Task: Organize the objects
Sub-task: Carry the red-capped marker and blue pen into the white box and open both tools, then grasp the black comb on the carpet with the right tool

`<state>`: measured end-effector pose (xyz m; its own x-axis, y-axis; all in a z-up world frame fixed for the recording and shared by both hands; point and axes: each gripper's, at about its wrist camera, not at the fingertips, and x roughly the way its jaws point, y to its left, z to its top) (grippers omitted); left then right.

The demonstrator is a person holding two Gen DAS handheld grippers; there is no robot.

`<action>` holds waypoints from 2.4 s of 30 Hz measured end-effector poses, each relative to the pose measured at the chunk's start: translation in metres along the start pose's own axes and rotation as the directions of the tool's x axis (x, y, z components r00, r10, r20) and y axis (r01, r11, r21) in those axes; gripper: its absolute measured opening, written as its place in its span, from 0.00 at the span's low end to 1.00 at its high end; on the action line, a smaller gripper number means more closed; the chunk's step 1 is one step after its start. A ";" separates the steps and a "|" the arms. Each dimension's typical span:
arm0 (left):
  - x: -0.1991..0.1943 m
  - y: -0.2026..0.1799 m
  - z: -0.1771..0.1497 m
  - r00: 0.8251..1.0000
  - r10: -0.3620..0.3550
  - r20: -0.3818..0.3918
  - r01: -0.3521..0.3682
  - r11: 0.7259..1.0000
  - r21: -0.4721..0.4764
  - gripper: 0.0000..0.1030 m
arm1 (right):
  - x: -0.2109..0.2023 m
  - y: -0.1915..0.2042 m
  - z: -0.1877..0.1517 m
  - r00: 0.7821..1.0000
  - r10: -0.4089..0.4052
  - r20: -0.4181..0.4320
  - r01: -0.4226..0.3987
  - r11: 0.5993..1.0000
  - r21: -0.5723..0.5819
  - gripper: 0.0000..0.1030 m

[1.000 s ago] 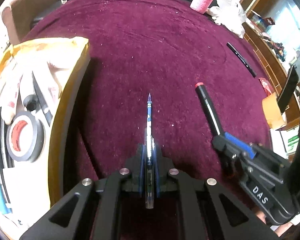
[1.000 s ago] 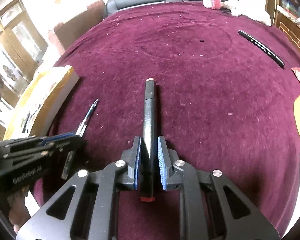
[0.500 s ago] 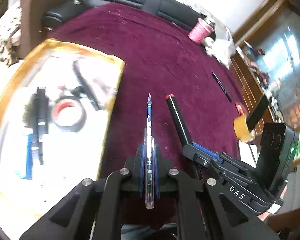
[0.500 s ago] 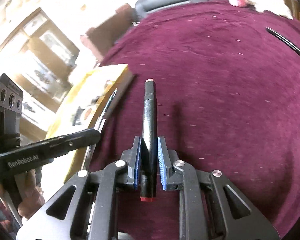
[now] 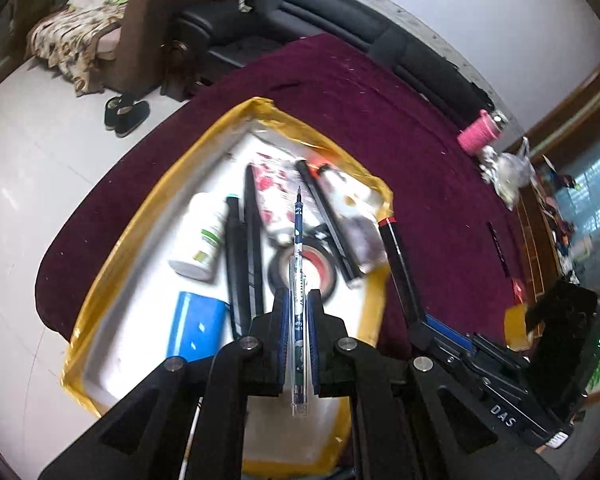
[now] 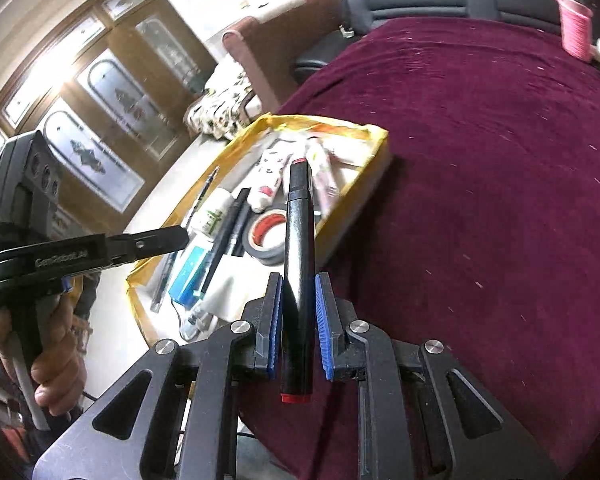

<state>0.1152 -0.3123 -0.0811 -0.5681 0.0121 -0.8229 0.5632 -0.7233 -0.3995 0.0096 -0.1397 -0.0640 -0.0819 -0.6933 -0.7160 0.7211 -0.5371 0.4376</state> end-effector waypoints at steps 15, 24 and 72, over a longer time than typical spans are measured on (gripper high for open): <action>0.040 0.028 0.026 0.998 0.054 -0.044 -0.055 0.998 -0.016 0.06 | 0.069 0.013 0.049 0.996 -0.022 -0.082 0.020 1.000 -0.024 0.16; 0.050 0.029 0.028 0.996 0.057 -0.062 -0.058 0.998 -0.017 0.06 | 0.089 0.007 0.062 0.994 -0.063 -0.093 0.058 0.997 -0.046 0.16; 0.061 -0.179 -0.043 0.970 -0.216 -0.111 0.240 0.919 0.312 0.59 | -0.119 -0.297 0.086 0.780 -0.625 -0.041 0.599 0.726 0.337 0.29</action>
<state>0.0049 -0.1525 -0.0773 -0.6059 0.2449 -0.7569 0.1937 -0.8774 -0.4389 -0.2539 0.0615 -0.0620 -0.4859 -0.1854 -0.8541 0.2425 -0.9675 0.0721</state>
